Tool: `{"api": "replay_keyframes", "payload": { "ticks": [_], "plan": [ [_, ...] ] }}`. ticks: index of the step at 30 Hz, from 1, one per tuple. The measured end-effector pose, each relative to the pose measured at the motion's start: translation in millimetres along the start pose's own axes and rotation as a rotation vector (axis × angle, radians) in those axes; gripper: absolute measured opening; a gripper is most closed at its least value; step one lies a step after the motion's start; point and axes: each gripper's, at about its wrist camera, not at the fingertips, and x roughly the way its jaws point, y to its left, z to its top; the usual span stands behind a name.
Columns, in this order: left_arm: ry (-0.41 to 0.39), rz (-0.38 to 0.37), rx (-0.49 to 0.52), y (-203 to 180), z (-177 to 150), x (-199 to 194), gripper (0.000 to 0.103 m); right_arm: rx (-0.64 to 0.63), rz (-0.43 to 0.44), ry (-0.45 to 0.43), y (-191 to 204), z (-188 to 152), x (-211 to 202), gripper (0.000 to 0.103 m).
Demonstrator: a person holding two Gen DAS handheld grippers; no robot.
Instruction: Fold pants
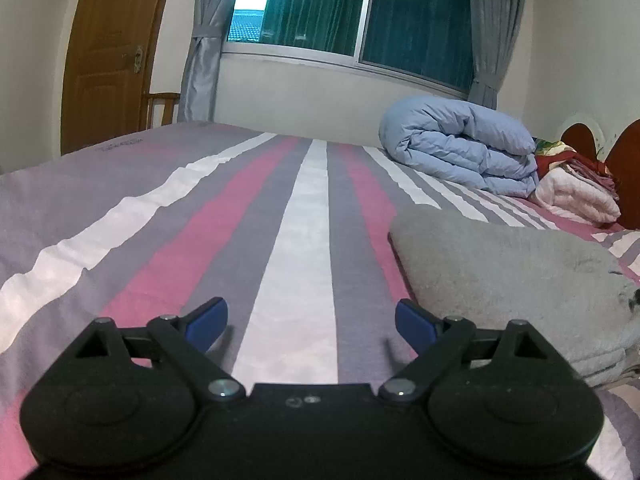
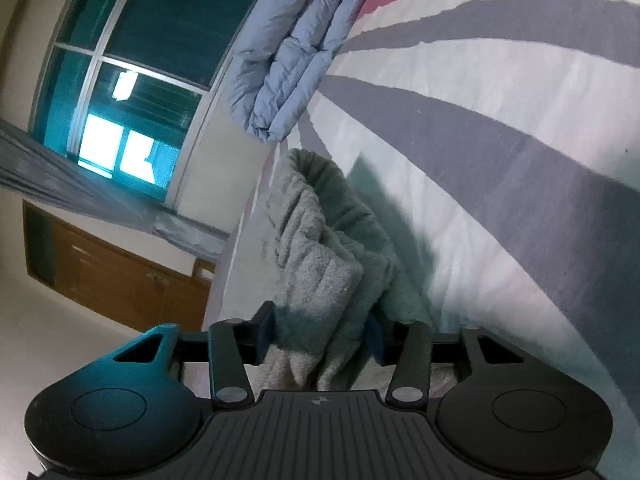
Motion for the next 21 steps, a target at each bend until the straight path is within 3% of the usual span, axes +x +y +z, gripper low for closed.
{"api": "replay_keyframes", "payload": {
  "ticks": [2,9,14,21],
  "plan": [
    [-0.010,-0.003,0.017,-2,0,-3,0.084,-0.010,0.007,-0.040,4,3,-3,0.073],
    [-0.030,-0.054,0.189,-21,-9,-35,0.083,0.032,0.030,-0.012,4,-1,-3,0.074],
    [0.021,-0.073,0.226,-28,-18,-42,0.063,0.023,0.032,-0.015,8,-9,-11,0.074],
    [0.010,-0.099,0.243,-48,-24,-55,0.070,-0.032,0.013,-0.001,14,-23,-32,0.074]
  ]
}}
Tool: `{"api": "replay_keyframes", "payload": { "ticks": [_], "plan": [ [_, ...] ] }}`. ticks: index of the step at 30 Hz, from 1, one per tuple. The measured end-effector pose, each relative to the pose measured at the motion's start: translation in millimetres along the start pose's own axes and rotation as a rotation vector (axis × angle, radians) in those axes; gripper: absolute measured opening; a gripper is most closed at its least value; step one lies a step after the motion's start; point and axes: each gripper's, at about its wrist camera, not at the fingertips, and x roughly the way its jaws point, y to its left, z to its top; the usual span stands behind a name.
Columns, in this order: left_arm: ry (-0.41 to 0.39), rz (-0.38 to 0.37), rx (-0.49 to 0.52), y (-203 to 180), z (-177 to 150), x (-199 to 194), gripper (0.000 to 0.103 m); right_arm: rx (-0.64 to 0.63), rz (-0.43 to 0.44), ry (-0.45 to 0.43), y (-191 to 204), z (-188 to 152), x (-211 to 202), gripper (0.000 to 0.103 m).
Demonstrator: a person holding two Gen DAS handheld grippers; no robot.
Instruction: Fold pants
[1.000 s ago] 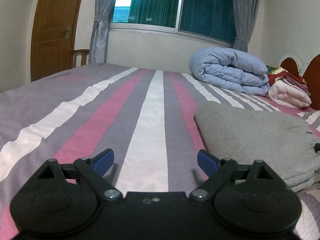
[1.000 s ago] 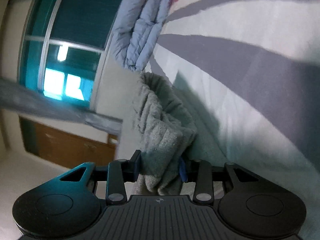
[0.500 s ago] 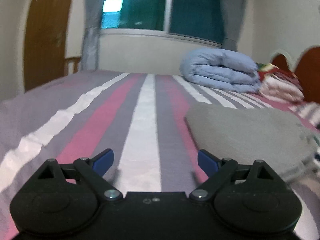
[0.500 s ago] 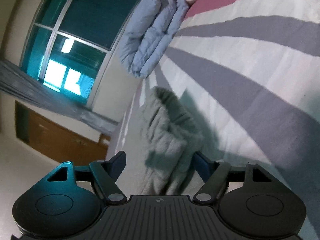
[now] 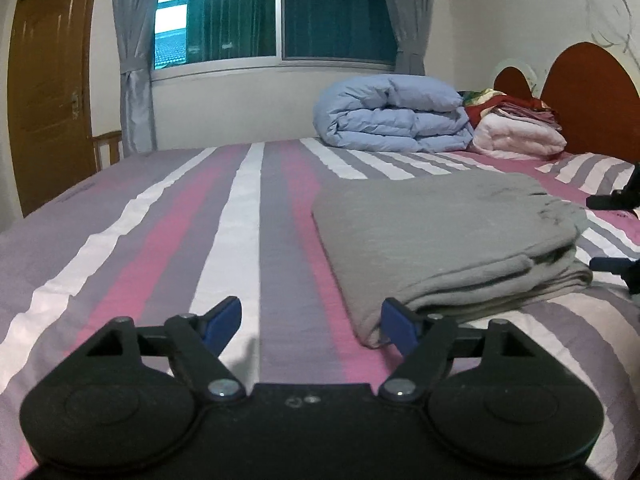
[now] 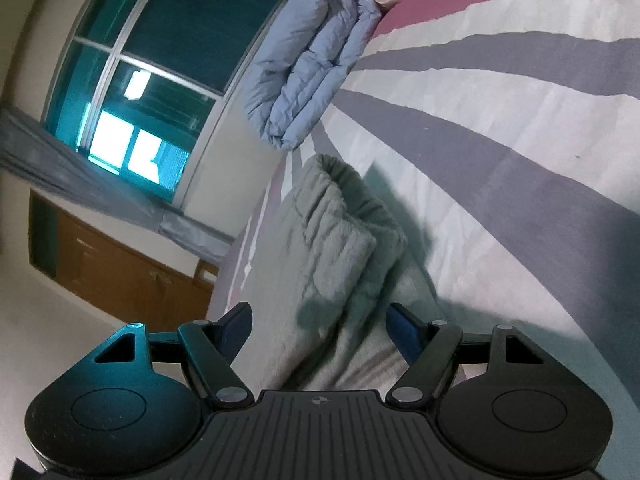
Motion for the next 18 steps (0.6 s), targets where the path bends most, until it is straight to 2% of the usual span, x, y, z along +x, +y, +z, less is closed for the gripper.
{"api": "replay_keyframes", "payload": {
  "ticks": [13,18],
  "plan": [
    [0.008,-0.014,-0.014,-11,-1,1,0.070,-0.015,-0.020,0.003,0,-6,-6,0.074],
    [0.025,-0.044,0.004,-14,-3,2,0.070,-0.032,-0.015,0.008,0,-5,-3,0.074]
  ]
}}
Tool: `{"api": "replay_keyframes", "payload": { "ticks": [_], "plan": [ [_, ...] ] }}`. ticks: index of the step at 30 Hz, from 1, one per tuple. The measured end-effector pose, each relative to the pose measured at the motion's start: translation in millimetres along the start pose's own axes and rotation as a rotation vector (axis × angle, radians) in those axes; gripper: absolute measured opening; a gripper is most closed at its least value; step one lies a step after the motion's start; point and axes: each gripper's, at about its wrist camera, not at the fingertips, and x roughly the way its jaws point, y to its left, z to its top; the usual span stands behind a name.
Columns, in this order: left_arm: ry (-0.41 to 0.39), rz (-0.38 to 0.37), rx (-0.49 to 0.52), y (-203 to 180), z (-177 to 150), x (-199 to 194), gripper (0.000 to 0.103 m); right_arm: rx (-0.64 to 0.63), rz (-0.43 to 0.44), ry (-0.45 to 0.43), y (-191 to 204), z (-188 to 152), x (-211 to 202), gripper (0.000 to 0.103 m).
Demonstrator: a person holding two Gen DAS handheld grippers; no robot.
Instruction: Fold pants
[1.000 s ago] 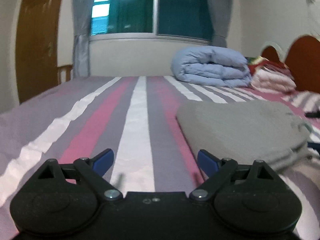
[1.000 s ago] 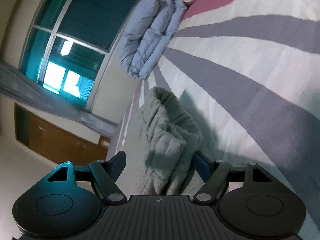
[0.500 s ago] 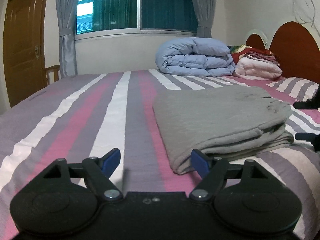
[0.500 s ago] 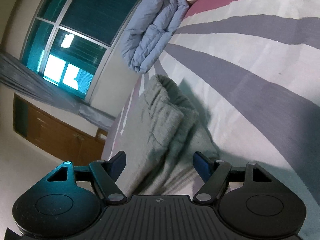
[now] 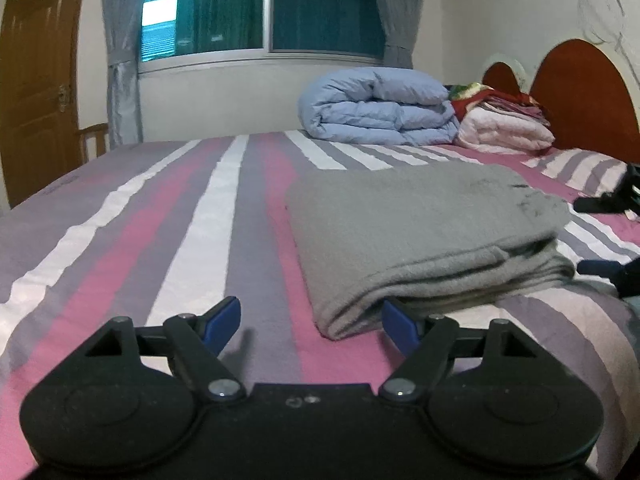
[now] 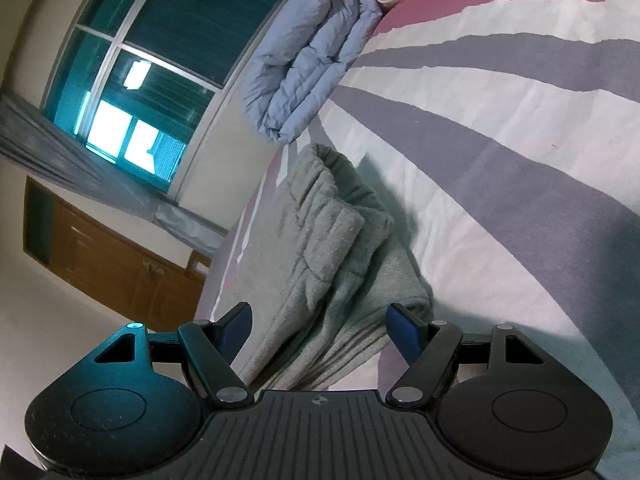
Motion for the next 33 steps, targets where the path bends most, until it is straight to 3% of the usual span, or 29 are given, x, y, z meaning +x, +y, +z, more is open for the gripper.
{"api": "replay_keyframes", "payload": {
  "ticks": [7,9,12,17,19,20,21,22,24,25,26,28,30,31,33],
  "plan": [
    [0.010,0.002,0.013,-5,-2,13,0.070,0.006,0.011,-0.003,-2,2,0,0.074],
    [0.048,0.056,0.033,-3,-1,26,0.066,0.005,0.010,-0.006,-2,1,0,0.074],
    [0.057,0.085,-0.080,18,-2,24,0.070,0.006,0.010,-0.009,-4,4,2,0.074],
    [0.045,0.080,-0.092,22,-3,21,0.071,0.047,0.063,0.001,-4,13,23,0.073],
    [0.028,0.077,-0.104,24,-2,18,0.070,0.048,-0.017,0.035,-2,16,40,0.073],
    [0.025,0.073,-0.114,24,-2,18,0.070,0.051,-0.038,0.050,-1,18,47,0.065],
    [0.021,0.069,-0.128,26,-1,18,0.070,0.050,-0.045,0.069,1,20,53,0.045],
    [0.017,0.066,-0.138,28,0,18,0.070,0.048,-0.050,0.085,3,22,57,0.033],
    [-0.004,0.068,-0.142,29,1,16,0.070,0.054,0.069,0.035,8,23,46,0.024],
    [-0.004,0.068,-0.140,30,1,17,0.071,0.068,0.128,0.004,7,22,38,0.024],
    [0.010,0.066,-0.143,31,0,19,0.072,0.050,0.112,0.000,4,18,38,0.024],
    [0.051,0.059,-0.151,33,-1,24,0.074,0.070,-0.037,0.110,-15,14,59,0.024],
    [0.064,0.052,-0.155,38,0,17,0.076,0.123,0.029,0.124,-28,18,55,0.027],
    [0.059,0.056,-0.155,41,-1,12,0.079,0.092,0.025,0.126,-23,23,49,0.033],
    [0.039,0.102,-0.183,51,-2,0,0.077,-0.016,-0.007,0.069,-9,31,27,0.070]
  ]
}}
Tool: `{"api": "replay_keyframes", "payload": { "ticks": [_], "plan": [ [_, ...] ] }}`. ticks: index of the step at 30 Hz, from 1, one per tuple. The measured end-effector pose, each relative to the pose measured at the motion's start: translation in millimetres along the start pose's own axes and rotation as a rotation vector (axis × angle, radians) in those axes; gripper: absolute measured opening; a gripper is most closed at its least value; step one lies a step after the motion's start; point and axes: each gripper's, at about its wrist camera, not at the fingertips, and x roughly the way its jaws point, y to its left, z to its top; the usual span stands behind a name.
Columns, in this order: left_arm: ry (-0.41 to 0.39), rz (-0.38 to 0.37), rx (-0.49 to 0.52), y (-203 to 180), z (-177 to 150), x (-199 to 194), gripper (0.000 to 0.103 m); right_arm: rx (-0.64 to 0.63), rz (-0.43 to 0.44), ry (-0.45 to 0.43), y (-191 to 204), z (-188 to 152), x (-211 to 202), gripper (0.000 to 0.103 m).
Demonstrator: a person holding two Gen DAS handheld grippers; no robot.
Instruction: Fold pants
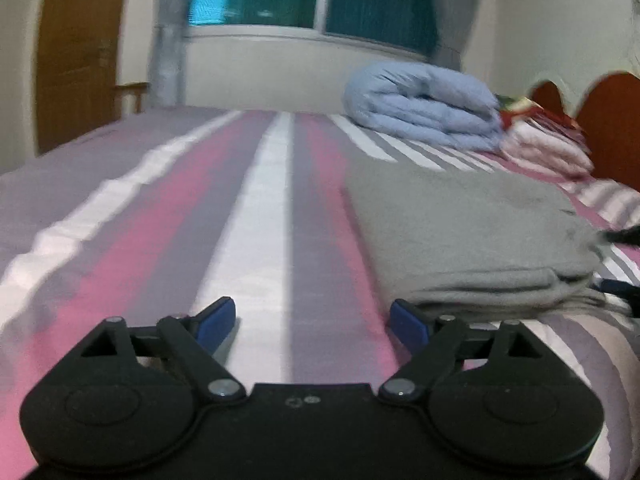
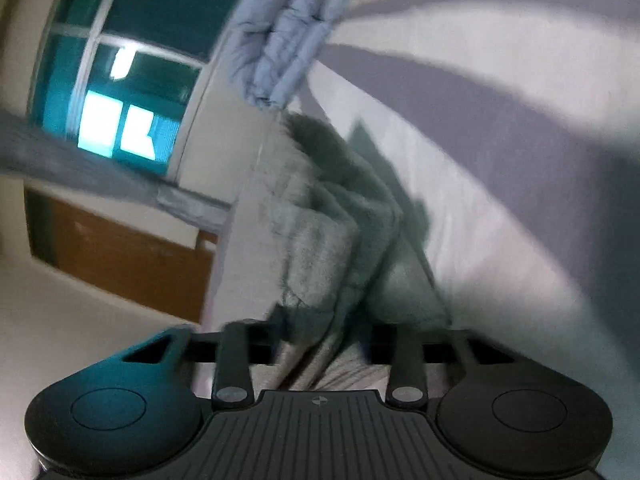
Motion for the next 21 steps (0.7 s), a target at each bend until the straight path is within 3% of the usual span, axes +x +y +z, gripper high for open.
{"api": "replay_keyframes", "payload": {
  "ticks": [2,5,9,11,14,19,21],
  "plan": [
    [-0.034,0.009,-0.094,20,3,-9,0.078,-0.084,0.009,-0.062,7,8,-21,0.083],
    [-0.028,-0.082,-0.174,36,17,2,0.078,-0.115,0.012,-0.034,3,21,-20,0.083],
    [0.050,-0.296,-0.246,37,42,50,0.075,-0.110,0.025,0.046,-6,31,2,0.083],
    [0.110,-0.379,-0.280,36,51,78,0.064,-0.094,0.037,0.088,-12,35,14,0.083],
    [0.192,-0.440,-0.310,35,58,113,0.055,-0.119,0.034,0.139,-17,41,31,0.083],
    [0.291,-0.573,-0.390,40,56,159,0.055,-0.123,0.069,0.194,-25,57,53,0.082],
    [0.328,-0.641,-0.413,42,53,174,0.055,-0.133,0.067,0.232,-25,62,65,0.077]
  ]
}}
